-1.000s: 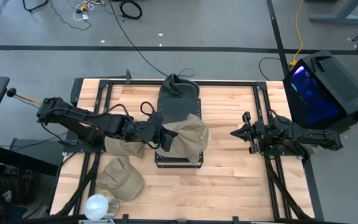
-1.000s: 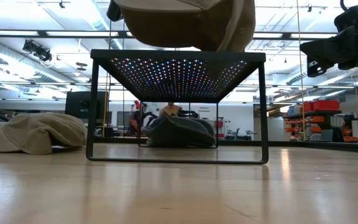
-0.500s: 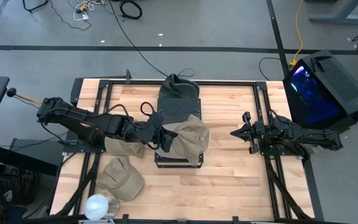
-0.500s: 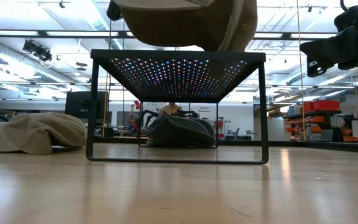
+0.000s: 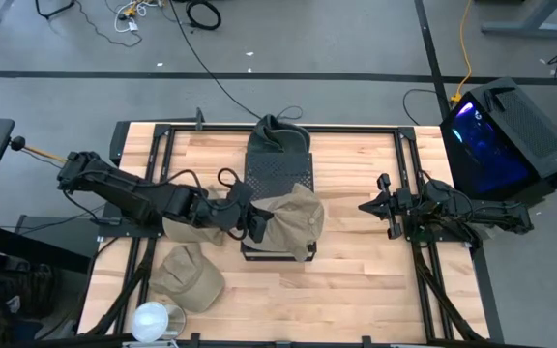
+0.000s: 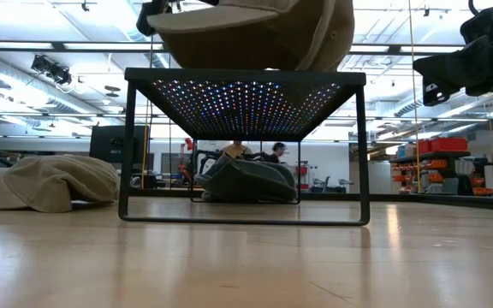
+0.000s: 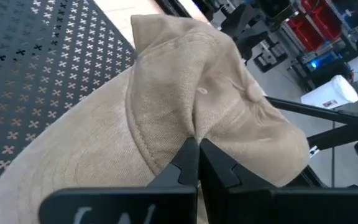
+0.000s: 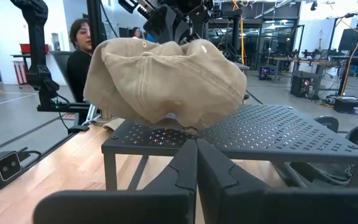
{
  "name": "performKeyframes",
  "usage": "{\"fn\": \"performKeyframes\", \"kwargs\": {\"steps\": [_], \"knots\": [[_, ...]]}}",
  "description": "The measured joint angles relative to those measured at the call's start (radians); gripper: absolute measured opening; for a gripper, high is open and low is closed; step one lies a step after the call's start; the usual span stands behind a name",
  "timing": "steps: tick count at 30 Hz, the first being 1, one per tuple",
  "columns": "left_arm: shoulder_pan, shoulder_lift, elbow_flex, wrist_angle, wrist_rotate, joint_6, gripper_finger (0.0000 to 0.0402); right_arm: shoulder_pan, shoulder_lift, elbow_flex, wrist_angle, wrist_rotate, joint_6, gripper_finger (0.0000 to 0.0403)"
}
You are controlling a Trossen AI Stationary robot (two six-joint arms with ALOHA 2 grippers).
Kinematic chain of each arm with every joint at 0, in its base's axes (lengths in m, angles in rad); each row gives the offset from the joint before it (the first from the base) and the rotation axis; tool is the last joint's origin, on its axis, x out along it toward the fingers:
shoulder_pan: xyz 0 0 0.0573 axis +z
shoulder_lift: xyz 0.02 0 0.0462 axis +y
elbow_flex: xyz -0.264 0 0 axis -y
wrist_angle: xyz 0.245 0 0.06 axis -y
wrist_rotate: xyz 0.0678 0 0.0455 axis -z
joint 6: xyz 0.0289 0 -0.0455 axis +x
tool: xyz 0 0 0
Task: Pick & Place hat
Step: Put the top brown cap on the shelf
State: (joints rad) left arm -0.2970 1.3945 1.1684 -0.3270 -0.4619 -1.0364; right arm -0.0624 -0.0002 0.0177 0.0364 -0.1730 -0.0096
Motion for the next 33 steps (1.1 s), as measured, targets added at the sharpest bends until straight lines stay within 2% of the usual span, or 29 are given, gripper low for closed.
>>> {"fn": "performKeyframes", "kwargs": {"steps": [33], "knots": [[0.001,0.000,0.000,-0.008,-0.040,0.065,0.0003,0.000,0.000,0.000,0.000,0.000,0.000,0.0007]]}}
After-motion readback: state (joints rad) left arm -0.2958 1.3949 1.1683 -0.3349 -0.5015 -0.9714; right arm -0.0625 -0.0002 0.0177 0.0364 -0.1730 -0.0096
